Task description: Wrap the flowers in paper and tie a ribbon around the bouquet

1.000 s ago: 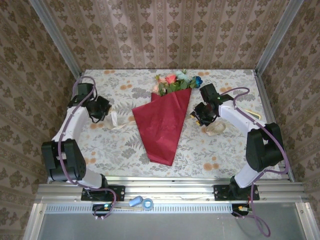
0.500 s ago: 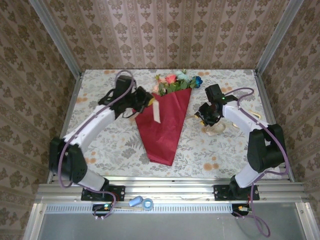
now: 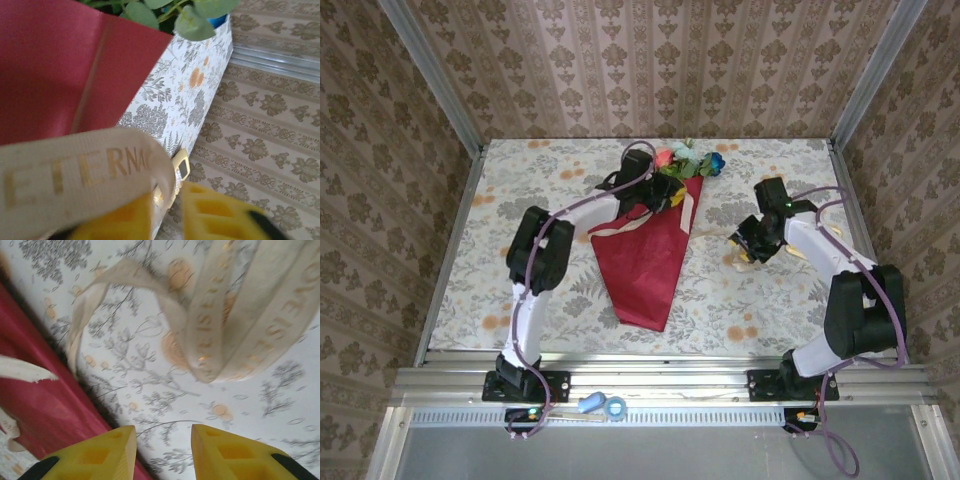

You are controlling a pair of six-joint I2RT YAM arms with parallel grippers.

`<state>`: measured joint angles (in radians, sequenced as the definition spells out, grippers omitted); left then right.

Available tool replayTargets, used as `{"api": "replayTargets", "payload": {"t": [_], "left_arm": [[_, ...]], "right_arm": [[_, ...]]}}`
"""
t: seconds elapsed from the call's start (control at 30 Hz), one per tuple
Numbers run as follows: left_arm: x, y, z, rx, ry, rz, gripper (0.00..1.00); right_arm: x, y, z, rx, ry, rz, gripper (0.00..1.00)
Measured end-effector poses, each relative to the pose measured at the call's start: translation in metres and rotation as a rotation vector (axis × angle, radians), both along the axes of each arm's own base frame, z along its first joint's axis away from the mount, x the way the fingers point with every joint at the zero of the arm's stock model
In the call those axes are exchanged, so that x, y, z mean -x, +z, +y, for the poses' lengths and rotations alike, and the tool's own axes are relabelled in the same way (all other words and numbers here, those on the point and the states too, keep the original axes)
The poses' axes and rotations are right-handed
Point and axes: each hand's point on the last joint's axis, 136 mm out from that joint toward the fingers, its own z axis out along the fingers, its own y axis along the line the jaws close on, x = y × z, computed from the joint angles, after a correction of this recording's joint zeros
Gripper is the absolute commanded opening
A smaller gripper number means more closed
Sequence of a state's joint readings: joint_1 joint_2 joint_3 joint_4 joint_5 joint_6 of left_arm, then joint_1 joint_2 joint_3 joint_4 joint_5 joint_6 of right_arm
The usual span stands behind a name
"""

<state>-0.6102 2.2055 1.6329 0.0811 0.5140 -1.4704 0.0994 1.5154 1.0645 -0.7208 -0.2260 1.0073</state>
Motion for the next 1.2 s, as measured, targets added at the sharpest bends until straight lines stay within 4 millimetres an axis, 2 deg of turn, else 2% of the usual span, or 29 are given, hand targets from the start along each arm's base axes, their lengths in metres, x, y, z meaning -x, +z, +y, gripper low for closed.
{"api": "replayTargets", "payload": {"t": [0.07,0.13,0.23,0.3,0.5,0.57,0.6,0.7,0.83,0.93,1.03,1.2], "left_arm": [[0.003,-0.017,-0.005,-0.003,-0.029,0.024,0.48],[0.009,-0.025,-0.005,-0.021,-0.055,0.037,0.58],[0.017,-0.019,-0.001,-0.073,-0.105,0.015,0.66],[0.020,-0.001,0.001,-0.098,-0.135,-0.027,0.68],[0.040,0.093,0.018,-0.085,-0.176,-0.202,0.67],[0.053,0.111,0.030,-0.073,-0.172,-0.233,0.64],[0.060,0.112,0.036,-0.074,-0.169,-0.234,0.63],[0.076,0.094,0.052,-0.097,-0.162,-0.197,0.61],[0.094,0.042,0.073,-0.164,-0.148,-0.085,0.60],[0.107,0.015,0.095,-0.213,-0.116,-0.012,0.60],[0.115,0.010,0.118,-0.247,-0.064,0.032,0.61],[0.122,0.015,0.153,-0.287,0.039,0.066,0.62]], "right_arm": [[0.002,-0.002,-0.019,0.049,0.008,0.007,0.41],[0.006,-0.003,-0.037,0.111,0.032,0.017,0.41],[0.008,-0.002,-0.061,0.197,0.068,0.026,0.41],[0.010,-0.003,-0.076,0.237,0.085,0.034,0.41],[0.009,-0.017,-0.113,0.255,0.051,0.096,0.40],[0.006,-0.024,-0.123,0.247,0.023,0.124,0.39],[0.004,-0.028,-0.125,0.243,0.010,0.135,0.38],[-0.002,-0.038,-0.126,0.230,-0.023,0.170,0.37],[-0.012,-0.047,-0.126,0.210,-0.081,0.199,0.38],[-0.019,-0.054,-0.125,0.200,-0.119,0.218,0.40],[-0.019,-0.060,-0.124,0.192,-0.153,0.238,0.41],[-0.026,-0.069,-0.120,0.180,-0.188,0.244,0.43]]}}
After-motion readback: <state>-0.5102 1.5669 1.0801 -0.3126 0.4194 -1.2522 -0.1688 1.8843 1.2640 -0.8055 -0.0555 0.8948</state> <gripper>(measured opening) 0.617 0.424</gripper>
